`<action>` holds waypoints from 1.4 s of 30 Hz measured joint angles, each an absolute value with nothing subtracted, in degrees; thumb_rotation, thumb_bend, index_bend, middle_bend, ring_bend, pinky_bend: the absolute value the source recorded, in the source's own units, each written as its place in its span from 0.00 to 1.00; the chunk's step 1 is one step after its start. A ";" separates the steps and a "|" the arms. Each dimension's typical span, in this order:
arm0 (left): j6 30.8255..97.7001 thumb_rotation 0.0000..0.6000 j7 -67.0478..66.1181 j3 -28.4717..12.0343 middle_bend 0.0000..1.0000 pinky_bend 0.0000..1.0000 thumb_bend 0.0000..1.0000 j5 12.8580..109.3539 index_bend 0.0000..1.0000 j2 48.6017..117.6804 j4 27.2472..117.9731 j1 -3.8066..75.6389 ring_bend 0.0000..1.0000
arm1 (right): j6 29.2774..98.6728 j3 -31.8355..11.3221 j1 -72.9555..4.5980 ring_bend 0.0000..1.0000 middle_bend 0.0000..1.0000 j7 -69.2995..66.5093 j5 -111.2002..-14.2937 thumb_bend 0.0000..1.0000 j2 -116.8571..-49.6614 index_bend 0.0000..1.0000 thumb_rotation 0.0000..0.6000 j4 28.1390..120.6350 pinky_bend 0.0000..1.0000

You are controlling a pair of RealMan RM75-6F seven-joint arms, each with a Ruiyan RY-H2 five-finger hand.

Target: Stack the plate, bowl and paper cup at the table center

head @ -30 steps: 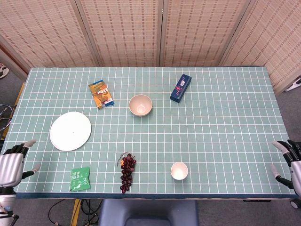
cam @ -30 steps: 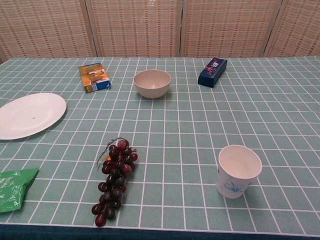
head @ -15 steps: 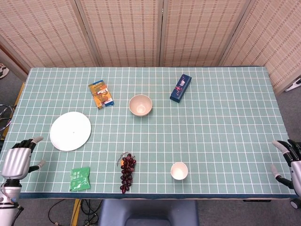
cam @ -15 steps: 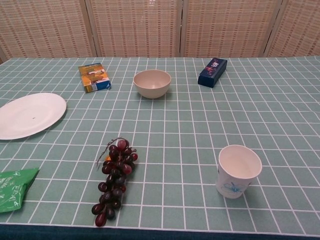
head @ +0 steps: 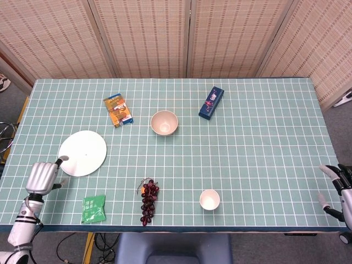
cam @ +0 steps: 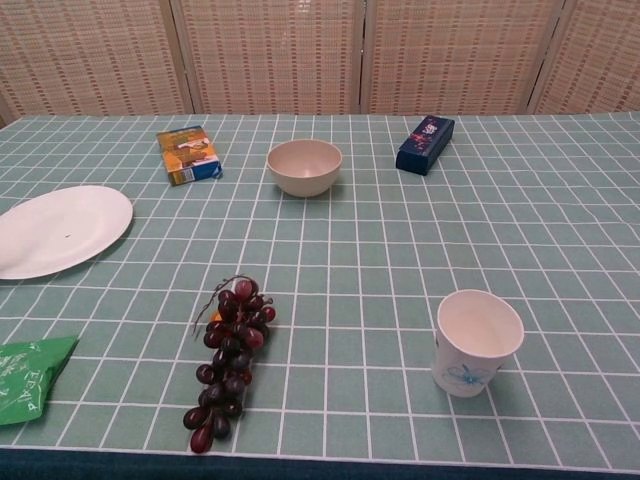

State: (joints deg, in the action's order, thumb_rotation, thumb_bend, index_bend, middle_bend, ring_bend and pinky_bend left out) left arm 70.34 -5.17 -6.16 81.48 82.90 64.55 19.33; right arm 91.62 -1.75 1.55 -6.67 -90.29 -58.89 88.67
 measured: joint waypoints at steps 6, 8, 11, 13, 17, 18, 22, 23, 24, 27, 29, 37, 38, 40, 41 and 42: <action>67.58 1.00 -4.88 -5.66 1.00 1.00 0.17 81.30 0.38 87.18 59.62 21.30 0.98 | 91.73 -1.73 1.78 0.10 0.18 -6.79 -90.08 0.34 -58.75 0.17 1.00 88.65 0.21; 66.92 1.00 -5.13 -5.38 1.00 1.00 0.17 81.17 0.38 88.13 58.64 21.69 0.99 | 91.79 -1.73 1.86 0.10 0.18 -6.86 -90.01 0.34 -58.75 0.17 1.00 88.61 0.21; 66.43 1.00 -5.25 -5.23 1.00 1.00 0.17 80.82 0.39 88.93 57.75 21.96 0.99 | 91.84 -1.73 1.94 0.10 0.18 -7.00 -89.96 0.34 -58.80 0.17 1.00 88.53 0.21; 65.94 1.00 -5.26 -5.29 1.00 1.00 0.17 80.35 0.39 89.40 57.16 22.13 1.00 | 91.76 -1.69 1.95 0.10 0.18 -7.07 -89.94 0.34 -58.90 0.17 1.00 88.43 0.21; 65.53 1.00 -5.35 -5.62 1.00 1.00 0.17 79.61 0.41 90.43 55.86 22.46 1.00 | 91.75 -1.65 2.00 0.10 0.18 -7.13 -89.95 0.34 -58.97 0.17 1.00 88.28 0.21; 65.51 1.00 -5.33 -5.72 1.00 1.00 0.17 79.44 0.41 90.66 55.59 22.52 1.00 | 91.79 -1.66 2.04 0.10 0.18 -7.14 -89.92 0.34 -58.95 0.17 1.00 88.25 0.21; 65.03 1.00 -5.39 -5.98 1.00 1.00 0.17 78.76 0.42 91.22 54.79 22.79 1.00 | 91.94 -1.68 2.19 0.10 0.18 -7.20 -89.82 0.34 -58.92 0.17 1.00 88.18 0.21; 64.89 1.00 -5.40 -6.02 1.00 1.00 0.17 78.60 0.42 91.34 54.67 22.85 1.00 | 91.95 -1.68 2.22 0.10 0.18 -7.22 -89.79 0.34 -58.92 0.17 1.00 88.14 0.21; 64.77 1.00 -5.42 -6.04 1.00 1.00 0.17 78.49 0.42 91.45 54.54 22.91 1.00 | 91.95 -1.66 2.27 0.10 0.18 -7.25 -89.75 0.34 -58.93 0.17 1.00 88.10 0.21; 64.39 1.00 -5.59 -6.08 1.00 1.00 0.17 78.16 0.42 91.77 54.20 23.10 1.00 | 91.95 -1.64 2.37 0.10 0.18 -7.32 -89.65 0.34 -58.96 0.17 1.00 88.03 0.21; 64.21 1.00 -5.64 -6.19 1.00 1.00 0.17 77.89 0.42 91.99 53.97 23.22 1.00 | 91.97 -1.64 2.42 0.10 0.18 -7.35 -89.60 0.34 -59.01 0.17 1.00 87.97 0.21; 63.51 1.00 -6.07 -6.65 1.00 1.00 0.17 76.96 0.42 92.54 53.36 23.79 1.00 | 91.91 -1.64 2.61 0.10 0.18 -7.30 -89.35 0.34 -59.09 0.17 1.00 87.87 0.21; 63.45 1.00 -6.11 -6.71 1.00 1.00 0.17 76.86 0.42 92.60 53.31 23.85 1.00 | 91.92 -1.64 2.63 0.10 0.18 -7.31 -89.34 0.34 -59.10 0.17 1.00 87.87 0.21; 63.22 1.00 -6.11 -6.85 1.00 1.00 0.17 76.61 0.42 92.72 53.23 24.01 1.00 | 91.88 -1.63 2.66 0.10 0.18 -7.30 -89.29 0.34 -59.12 0.17 1.00 87.84 0.21; 63.15 1.00 -6.06 -6.95 1.00 1.00 0.17 76.49 0.43 92.77 53.19 24.08 1.00 | 91.86 -1.63 2.68 0.10 0.18 -7.30 -89.24 0.34 -59.14 0.17 1.00 87.82 0.21; 63.12 1.00 -6.00 -7.05 1.00 1.00 0.17 76.39 0.43 92.85 53.11 24.14 1.00 | 91.81 -1.63 2.70 0.10 0.18 -7.30 -89.15 0.34 -59.16 0.17 1.00 87.80 0.21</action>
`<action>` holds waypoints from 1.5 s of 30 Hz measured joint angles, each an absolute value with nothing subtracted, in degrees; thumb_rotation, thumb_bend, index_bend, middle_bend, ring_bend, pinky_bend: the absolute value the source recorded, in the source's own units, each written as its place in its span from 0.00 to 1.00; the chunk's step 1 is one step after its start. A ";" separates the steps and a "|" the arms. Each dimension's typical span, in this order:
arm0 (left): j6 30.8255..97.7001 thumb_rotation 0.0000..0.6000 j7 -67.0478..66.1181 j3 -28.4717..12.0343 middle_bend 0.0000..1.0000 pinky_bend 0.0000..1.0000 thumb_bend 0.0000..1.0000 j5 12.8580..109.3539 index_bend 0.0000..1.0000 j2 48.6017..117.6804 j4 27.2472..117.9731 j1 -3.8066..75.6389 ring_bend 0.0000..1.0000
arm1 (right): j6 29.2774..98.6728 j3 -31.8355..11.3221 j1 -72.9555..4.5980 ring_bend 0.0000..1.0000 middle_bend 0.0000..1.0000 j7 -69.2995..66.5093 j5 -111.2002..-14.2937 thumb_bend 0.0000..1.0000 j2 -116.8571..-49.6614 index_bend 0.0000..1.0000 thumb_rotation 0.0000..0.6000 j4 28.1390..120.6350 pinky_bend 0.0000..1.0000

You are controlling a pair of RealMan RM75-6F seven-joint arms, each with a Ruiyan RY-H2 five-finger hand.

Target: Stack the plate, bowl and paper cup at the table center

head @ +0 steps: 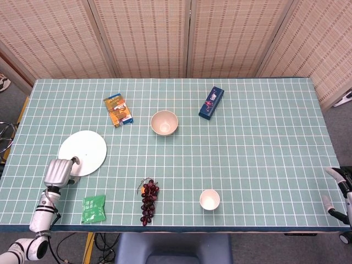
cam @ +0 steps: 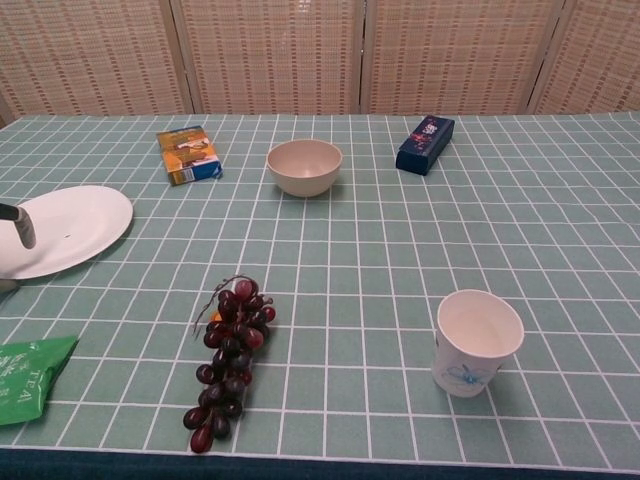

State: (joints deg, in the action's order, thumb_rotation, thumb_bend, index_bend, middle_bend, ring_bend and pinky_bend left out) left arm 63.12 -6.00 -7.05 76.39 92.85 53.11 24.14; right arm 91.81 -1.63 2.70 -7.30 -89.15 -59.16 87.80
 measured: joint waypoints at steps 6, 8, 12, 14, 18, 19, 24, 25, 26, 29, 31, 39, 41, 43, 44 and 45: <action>62.75 1.00 -5.35 -7.56 1.00 1.00 0.21 75.81 0.44 93.34 52.50 24.61 1.00 | 91.74 -1.75 2.74 0.10 0.18 -7.23 -88.96 0.34 -59.17 0.17 1.00 87.84 0.21; 62.68 1.00 -5.09 -7.80 1.00 1.00 0.23 75.57 0.45 93.45 52.46 24.78 1.00 | 91.73 -1.77 2.74 0.10 0.18 -7.19 -88.93 0.34 -59.15 0.17 1.00 87.85 0.21; 62.31 1.00 -5.04 -7.90 1.00 1.00 0.27 75.29 0.46 93.87 51.92 25.02 1.00 | 91.68 -1.81 2.78 0.10 0.18 -7.17 -88.84 0.34 -59.14 0.17 1.00 87.86 0.21; 62.32 1.00 -4.64 -7.92 1.00 1.00 0.30 75.34 0.46 94.19 51.41 25.15 1.00 | 91.75 -1.81 2.84 0.10 0.18 -7.17 -88.83 0.34 -59.11 0.17 1.00 87.89 0.21; 62.69 1.00 -3.45 -8.26 1.00 1.00 0.34 75.33 0.46 95.25 49.60 25.40 1.00 | 91.91 -1.81 3.03 0.10 0.18 -7.13 -88.72 0.34 -58.99 0.17 1.00 87.97 0.21; 62.78 1.00 -3.07 -8.45 1.00 1.00 0.35 75.27 0.46 95.63 48.94 25.52 1.00 | 91.90 -1.82 3.05 0.10 0.18 -7.13 -88.70 0.34 -58.98 0.17 1.00 87.98 0.21; 63.83 1.00 -1.71 -9.56 1.00 1.00 0.39 74.99 0.48 97.28 46.44 26.11 1.00 | 91.78 -1.81 3.04 0.10 0.18 -6.99 -88.71 0.34 -58.97 0.17 1.00 88.09 0.21; 64.27 1.00 -1.38 -9.90 1.00 1.00 0.40 74.92 0.49 97.73 45.80 26.27 1.00 | 91.76 -1.82 3.02 0.10 0.18 -6.95 -88.73 0.34 -58.95 0.17 1.00 88.13 0.21; 64.60 1.00 -1.10 -10.16 1.00 1.00 0.40 74.88 0.49 98.06 45.30 26.40 1.00 | 91.74 -1.83 2.99 0.10 0.18 -6.89 -88.76 0.34 -58.91 0.17 1.00 88.20 0.21; 65.83 1.00 0.16 -11.12 1.00 1.00 0.42 74.81 0.52 99.02 43.64 26.95 1.00 | 91.73 -1.90 2.92 0.10 0.18 -6.63 -88.82 0.34 -58.76 0.17 1.00 88.45 0.21; 66.80 1.00 1.28 -11.71 1.00 1.00 0.43 74.86 0.54 99.57 42.54 27.32 1.00 | 91.73 -1.93 2.91 0.10 0.18 -6.49 -88.83 0.34 -58.64 0.17 1.00 88.65 0.21; 71.26 1.00 6.66 -13.31 1.00 1.00 0.43 76.02 0.57 100.62 40.19 28.60 1.00 | 91.90 -1.95 3.09 0.10 0.18 -6.30 -88.72 0.34 -58.46 0.17 1.00 88.94 0.21; 72.85 1.00 8.42 -13.58 1.00 1.00 0.43 76.66 0.58 100.70 39.87 28.92 1.00 | 92.09 -2.01 3.17 0.10 0.18 -6.31 -88.68 0.34 -58.39 0.17 1.00 88.98 0.21; 74.61 1.00 10.01 -13.71 1.00 1.00 0.43 77.49 0.58 100.75 39.58 29.21 1.00 | 92.17 -2.07 3.22 0.10 0.18 -6.30 -88.65 0.34 -58.26 0.17 1.00 89.03 0.21; 75.39 1.00 10.69 -13.72 1.00 1.00 0.43 77.92 0.58 100.76 39.48 29.33 1.00 | 92.15 -2.05 3.22 0.10 0.18 -6.26 -88.67 0.34 -58.20 0.17 1.00 89.07 0.21; 76.20 1.00 11.37 -13.69 1.00 1.00 0.43 78.39 0.58 100.76 39.38 29.44 1.00 | 92.11 -2.03 3.21 0.10 0.18 -6.19 -88.73 0.34 -58.16 0.17 1.00 89.11 0.21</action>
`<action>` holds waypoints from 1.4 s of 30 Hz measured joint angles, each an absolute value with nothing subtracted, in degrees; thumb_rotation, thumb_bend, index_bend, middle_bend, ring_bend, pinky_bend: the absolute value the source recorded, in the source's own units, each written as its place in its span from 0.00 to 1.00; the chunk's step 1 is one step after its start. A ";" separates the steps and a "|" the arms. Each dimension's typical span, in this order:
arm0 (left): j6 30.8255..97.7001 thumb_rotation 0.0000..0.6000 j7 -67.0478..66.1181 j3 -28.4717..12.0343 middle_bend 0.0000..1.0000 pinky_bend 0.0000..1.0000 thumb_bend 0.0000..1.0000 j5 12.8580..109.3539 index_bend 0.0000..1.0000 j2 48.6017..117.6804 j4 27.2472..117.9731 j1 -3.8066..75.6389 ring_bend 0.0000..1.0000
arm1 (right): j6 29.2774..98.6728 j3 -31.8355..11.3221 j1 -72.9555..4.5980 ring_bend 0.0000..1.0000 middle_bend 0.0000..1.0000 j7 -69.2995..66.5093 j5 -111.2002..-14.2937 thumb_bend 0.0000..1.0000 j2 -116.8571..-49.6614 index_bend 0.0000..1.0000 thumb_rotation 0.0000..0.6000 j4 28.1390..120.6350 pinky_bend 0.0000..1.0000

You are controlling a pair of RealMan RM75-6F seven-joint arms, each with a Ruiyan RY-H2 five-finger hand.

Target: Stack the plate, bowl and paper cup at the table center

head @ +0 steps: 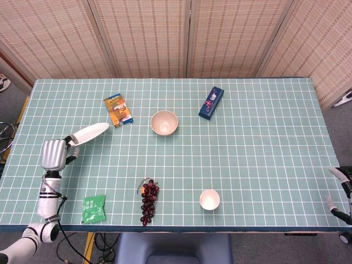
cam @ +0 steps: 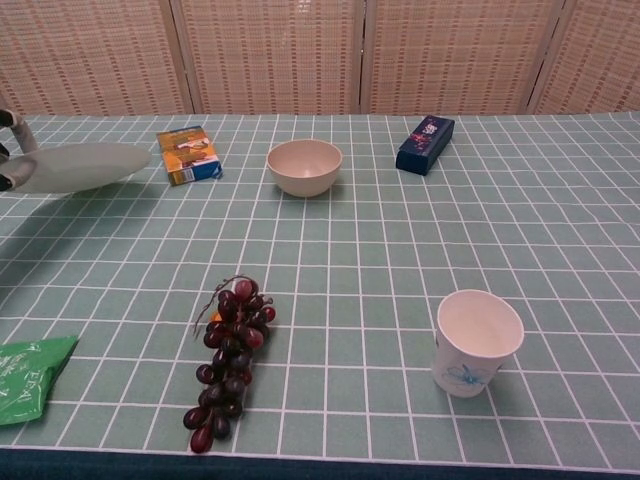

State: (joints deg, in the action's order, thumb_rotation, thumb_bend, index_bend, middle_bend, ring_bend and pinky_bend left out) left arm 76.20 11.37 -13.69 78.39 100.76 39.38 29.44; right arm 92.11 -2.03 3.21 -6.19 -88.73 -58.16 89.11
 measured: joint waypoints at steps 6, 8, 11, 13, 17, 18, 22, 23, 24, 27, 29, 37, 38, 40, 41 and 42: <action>82.05 1.00 15.68 -12.39 1.00 1.00 0.43 82.79 0.58 100.60 39.25 30.09 1.00 | 91.95 -2.03 3.14 0.10 0.18 -6.03 -88.75 0.34 -58.17 0.17 1.00 89.24 0.21; 84.28 1.00 16.67 -11.63 1.00 1.00 0.43 84.59 0.58 100.43 39.52 30.33 1.00 | 91.95 -2.02 3.14 0.10 0.18 -5.97 -88.79 0.34 -58.16 0.17 1.00 89.33 0.21; 87.09 1.00 17.41 -10.42 1.00 1.00 0.43 87.23 0.58 99.95 40.89 30.77 1.00 | 92.02 -1.99 3.17 0.10 0.18 -5.80 -88.89 0.34 -58.11 0.17 1.00 89.53 0.21; 88.42 1.00 17.64 -9.32 1.00 1.00 0.43 89.25 0.58 99.35 42.49 31.19 1.00 | 92.14 -1.98 3.23 0.10 0.18 -5.70 -88.95 0.34 -58.08 0.17 1.00 89.65 0.21; 89.96 1.00 17.52 -7.18 1.00 1.00 0.43 93.08 0.58 98.20 45.85 32.27 1.00 | 92.38 -1.91 3.43 0.10 0.18 -5.62 -89.01 0.34 -58.08 0.17 1.00 89.77 0.21; 90.20 1.00 17.27 -6.78 1.00 1.00 0.43 93.83 0.58 98.04 46.59 32.62 1.00 | 92.41 -1.87 3.48 0.10 0.18 -5.61 -89.03 0.34 -58.10 0.17 1.00 89.79 0.21; 90.07 1.00 15.46 -5.77 1.00 1.00 0.43 95.85 0.58 98.05 48.62 34.60 1.00 | 92.62 -1.79 3.67 0.10 0.18 -5.67 -89.07 0.34 -58.09 0.17 1.00 89.74 0.21; 89.86 1.00 15.16 -5.65 1.00 1.00 0.43 96.15 0.58 98.19 48.73 35.03 1.00 | 92.70 -1.78 3.73 0.10 0.18 -5.70 -89.09 0.34 -58.06 0.17 1.00 89.72 0.21; 89.70 1.00 14.90 -5.54 1.00 1.00 0.43 96.41 0.58 98.39 48.76 35.41 1.00 | 92.81 -1.78 3.83 0.10 0.18 -5.75 -89.04 0.34 -58.03 0.17 1.00 89.69 0.21; 89.24 1.00 14.38 -5.20 1.00 1.00 0.43 97.35 0.58 99.38 48.30 36.66 1.00 | 93.05 -1.77 4.11 0.10 0.18 -5.91 -88.84 0.34 -57.95 0.17 1.00 89.61 0.21; 88.73 1.00 13.97 -4.94 1.00 1.00 0.43 97.87 0.58 100.11 47.42 37.48 1.00 | 93.17 -1.73 4.26 0.10 0.18 -5.95 -88.81 0.34 -57.94 0.17 1.00 89.55 0.21; 86.43 1.00 12.47 -3.71 1.00 1.00 0.43 99.00 0.58 103.24 42.20 39.66 1.00 | 93.51 -1.70 4.82 0.10 0.18 -6.38 -88.36 0.34 -57.93 0.17 1.00 89.20 0.21; 86.26 1.00 12.29 -3.62 1.00 1.00 0.43 99.03 0.58 103.68 41.45 39.82 1.00 | 93.49 -1.71 4.84 0.10 0.18 -6.42 -88.33 0.34 -57.91 0.17 1.00 89.19 0.21; 85.88 1.00 12.05 -3.46 1.00 1.00 0.43 99.00 0.58 104.66 39.64 40.15 1.00 | 93.44 -1.72 4.86 0.10 0.18 -6.41 -88.30 0.34 -57.91 0.17 1.00 89.18 0.21; 85.74 1.00 12.02 -3.42 1.00 1.00 0.43 98.93 0.59 105.09 38.85 40.25 1.00 | 93.39 -1.73 4.85 0.10 0.18 -6.39 -88.28 0.34 -57.91 0.17 1.00 89.18 0.21; 85.66 1.00 12.01 -3.41 1.00 1.00 0.43 98.83 0.59 105.55 38.05 40.34 1.00 | 93.34 -1.75 4.84 0.10 0.18 -6.35 -88.25 0.34 -57.91 0.17 1.00 89.19 0.21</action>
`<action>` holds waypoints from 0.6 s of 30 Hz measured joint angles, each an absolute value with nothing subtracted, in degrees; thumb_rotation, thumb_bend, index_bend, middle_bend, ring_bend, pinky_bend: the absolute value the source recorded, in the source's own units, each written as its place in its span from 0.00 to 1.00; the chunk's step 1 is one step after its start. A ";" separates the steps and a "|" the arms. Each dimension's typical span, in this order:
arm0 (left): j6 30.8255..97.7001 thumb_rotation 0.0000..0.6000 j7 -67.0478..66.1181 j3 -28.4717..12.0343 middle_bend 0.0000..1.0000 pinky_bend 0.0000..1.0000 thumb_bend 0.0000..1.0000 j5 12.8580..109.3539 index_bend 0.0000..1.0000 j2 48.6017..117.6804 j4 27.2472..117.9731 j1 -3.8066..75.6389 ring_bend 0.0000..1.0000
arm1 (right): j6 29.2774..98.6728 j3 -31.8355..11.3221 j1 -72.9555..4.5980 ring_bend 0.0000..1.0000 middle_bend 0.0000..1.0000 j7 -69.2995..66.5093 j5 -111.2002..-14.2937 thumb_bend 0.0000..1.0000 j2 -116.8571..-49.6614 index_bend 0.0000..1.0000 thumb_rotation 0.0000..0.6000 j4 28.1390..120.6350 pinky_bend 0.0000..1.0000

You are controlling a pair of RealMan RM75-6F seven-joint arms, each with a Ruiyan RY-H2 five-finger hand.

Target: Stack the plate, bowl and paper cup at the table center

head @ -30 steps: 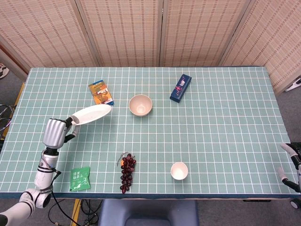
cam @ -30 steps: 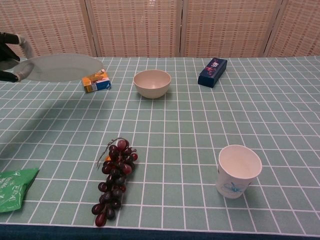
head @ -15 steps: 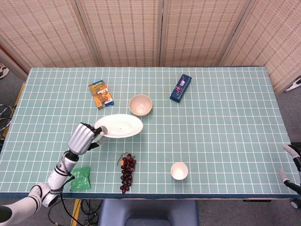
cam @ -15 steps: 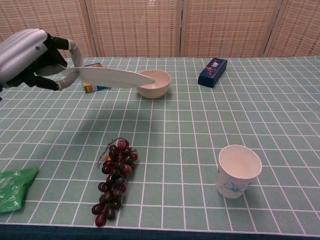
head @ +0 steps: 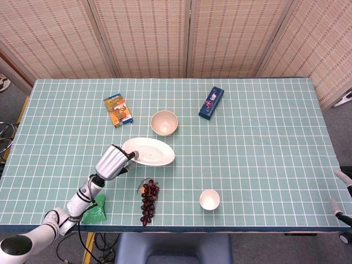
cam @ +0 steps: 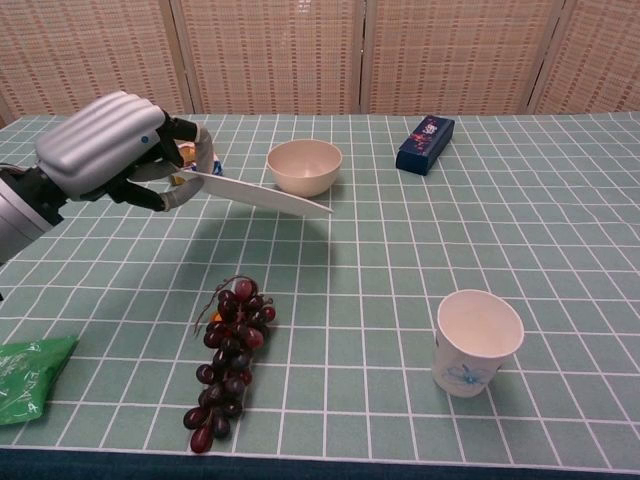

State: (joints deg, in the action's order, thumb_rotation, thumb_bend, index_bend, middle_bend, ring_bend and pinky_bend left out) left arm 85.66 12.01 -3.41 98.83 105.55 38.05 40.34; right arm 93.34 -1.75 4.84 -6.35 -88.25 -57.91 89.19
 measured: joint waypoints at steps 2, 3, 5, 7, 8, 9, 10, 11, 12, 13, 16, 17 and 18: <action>85.55 1.00 12.05 -3.46 1.00 1.00 0.43 98.53 0.59 106.66 36.13 40.54 1.00 | 93.31 -1.77 4.82 0.10 0.18 -6.31 -88.26 0.34 -57.91 0.17 1.00 89.26 0.21; 85.50 1.00 12.08 -3.48 1.00 1.00 0.43 98.38 0.59 107.16 35.30 40.62 1.00 | 93.29 -1.79 4.82 0.10 0.18 -6.27 -88.26 0.34 -57.88 0.17 1.00 89.30 0.21; 85.41 1.00 12.40 -3.49 1.00 1.00 0.43 98.05 0.59 108.32 33.55 40.83 1.00 | 93.29 -1.80 4.84 0.10 0.18 -6.15 -88.24 0.34 -57.84 0.17 1.00 89.36 0.21; 85.42 1.00 12.77 -3.34 1.00 1.00 0.43 97.85 0.59 109.21 32.36 41.01 1.00 | 93.41 -1.83 4.92 0.10 0.18 -6.06 -88.21 0.34 -57.77 0.17 1.00 89.46 0.21; 85.42 1.00 12.73 -3.27 1.00 1.00 0.43 97.76 0.59 109.52 32.01 41.05 1.00 | 93.48 -1.85 4.97 0.10 0.18 -6.03 -88.18 0.34 -57.74 0.17 1.00 89.50 0.21; 85.40 1.00 12.57 -3.24 1.00 1.00 0.43 97.63 0.59 109.78 31.78 41.08 1.00 | 93.57 -1.87 5.06 0.10 0.18 -5.98 -88.13 0.34 -57.69 0.17 1.00 89.55 0.21; 85.40 1.00 12.21 -3.31 1.00 1.00 0.43 97.37 0.59 110.18 31.56 41.09 1.00 | 93.63 -1.86 5.13 0.10 0.18 -5.93 -88.12 0.34 -57.66 0.17 1.00 89.59 0.21; 85.40 1.00 11.87 -3.41 1.00 1.00 0.43 97.14 0.59 110.55 31.32 41.09 1.00 | 93.71 -1.84 5.21 0.10 0.18 -5.87 -88.11 0.34 -57.63 0.17 1.00 89.61 0.21; 85.33 1.00 11.49 -3.48 1.00 1.00 0.43 96.91 0.59 110.93 31.06 41.10 1.00 | 93.84 -1.82 5.36 0.10 0.18 -5.81 -88.05 0.34 -57.61 0.17 1.00 89.62 0.21; 85.15 1.00 11.01 -3.50 1.00 1.00 0.43 96.67 0.59 111.37 30.71 41.11 1.00 | 93.95 -1.80 5.49 0.10 0.18 -5.81 -87.98 0.34 -57.62 0.17 1.00 89.62 0.21; 84.37 1.00 10.17 -3.14 1.00 1.00 0.39 96.50 0.55 111.59 30.53 41.15 1.00 | 94.13 -1.74 5.80 0.10 0.18 -5.87 -87.75 0.34 -57.69 0.17 1.00 89.56 0.21; 84.12 1.00 9.84 -3.03 1.00 1.00 0.37 96.45 0.54 111.53 30.69 41.14 1.00 | 94.11 -1.74 5.82 0.10 0.18 -5.85 -87.75 0.34 -57.72 0.17 1.00 89.54 0.21; 83.87 1.00 9.47 -2.92 1.00 1.00 0.36 96.38 0.53 111.39 30.98 41.10 1.00 | 94.13 -1.74 5.82 0.10 0.18 -5.82 -87.79 0.34 -57.74 0.17 1.00 89.54 0.21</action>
